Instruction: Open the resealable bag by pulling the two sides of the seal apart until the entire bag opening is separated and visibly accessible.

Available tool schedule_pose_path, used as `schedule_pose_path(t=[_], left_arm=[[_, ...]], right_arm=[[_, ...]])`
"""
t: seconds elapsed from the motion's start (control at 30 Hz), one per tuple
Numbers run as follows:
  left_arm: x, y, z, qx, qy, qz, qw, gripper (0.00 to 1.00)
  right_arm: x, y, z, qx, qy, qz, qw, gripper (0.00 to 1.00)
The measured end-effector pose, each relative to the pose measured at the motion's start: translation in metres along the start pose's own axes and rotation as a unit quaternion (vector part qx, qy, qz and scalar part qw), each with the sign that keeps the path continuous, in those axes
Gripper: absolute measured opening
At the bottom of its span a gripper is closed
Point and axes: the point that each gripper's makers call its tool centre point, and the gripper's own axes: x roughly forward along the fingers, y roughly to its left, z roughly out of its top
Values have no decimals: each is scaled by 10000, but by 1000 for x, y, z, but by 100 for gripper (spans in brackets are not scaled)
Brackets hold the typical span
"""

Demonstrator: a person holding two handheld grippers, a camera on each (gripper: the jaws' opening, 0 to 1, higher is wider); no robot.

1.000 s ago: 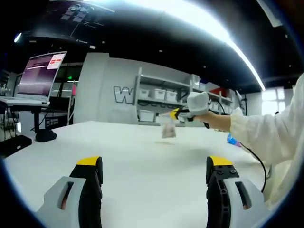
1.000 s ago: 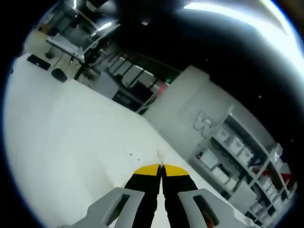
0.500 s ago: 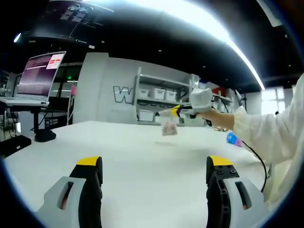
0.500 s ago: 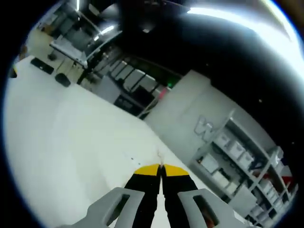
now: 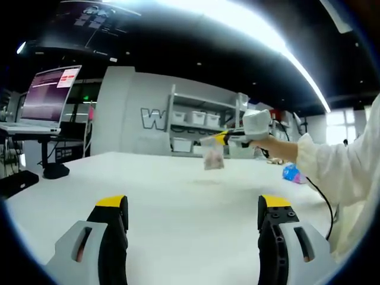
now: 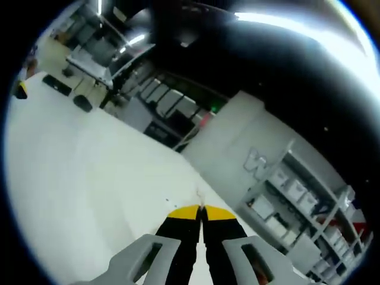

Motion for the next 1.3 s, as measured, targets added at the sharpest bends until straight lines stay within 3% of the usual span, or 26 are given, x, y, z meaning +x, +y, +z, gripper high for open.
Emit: schedule_pose_path(t=[1.3], left_arm=[[-1,-7,-3,-39,32,-64,10000,89]], right_arm=[[-51,15,26,-3,-504,265,9984,0]])
